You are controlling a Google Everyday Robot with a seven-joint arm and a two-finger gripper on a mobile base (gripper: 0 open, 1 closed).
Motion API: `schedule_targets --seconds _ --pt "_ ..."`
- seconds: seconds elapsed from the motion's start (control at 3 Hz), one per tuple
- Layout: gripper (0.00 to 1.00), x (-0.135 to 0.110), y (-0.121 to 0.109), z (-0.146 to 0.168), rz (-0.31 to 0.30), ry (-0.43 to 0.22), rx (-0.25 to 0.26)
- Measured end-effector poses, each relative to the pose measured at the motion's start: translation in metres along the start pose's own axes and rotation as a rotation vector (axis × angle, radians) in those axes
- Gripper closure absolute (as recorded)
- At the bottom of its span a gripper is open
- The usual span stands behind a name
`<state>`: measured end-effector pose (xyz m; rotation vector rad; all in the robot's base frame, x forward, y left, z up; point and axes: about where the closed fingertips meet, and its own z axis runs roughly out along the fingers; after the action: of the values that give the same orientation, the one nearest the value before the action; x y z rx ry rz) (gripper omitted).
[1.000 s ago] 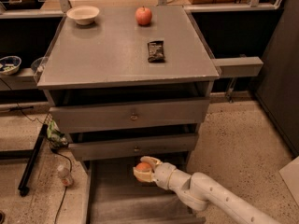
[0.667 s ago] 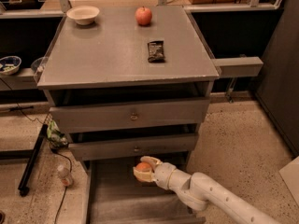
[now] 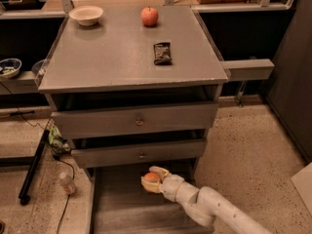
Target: Place orange into bottom drawer
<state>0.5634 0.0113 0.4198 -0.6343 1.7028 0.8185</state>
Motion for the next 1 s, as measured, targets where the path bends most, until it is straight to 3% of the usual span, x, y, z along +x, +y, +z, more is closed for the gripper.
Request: schedule_targets --seconds 0.33,1.0 --pt "1.0 0.023 -0.038 0.01 -0.014 -0.06 0.065" --pt "1.0 0.041 -0.047 0.02 -0.016 -0.062 0.074"
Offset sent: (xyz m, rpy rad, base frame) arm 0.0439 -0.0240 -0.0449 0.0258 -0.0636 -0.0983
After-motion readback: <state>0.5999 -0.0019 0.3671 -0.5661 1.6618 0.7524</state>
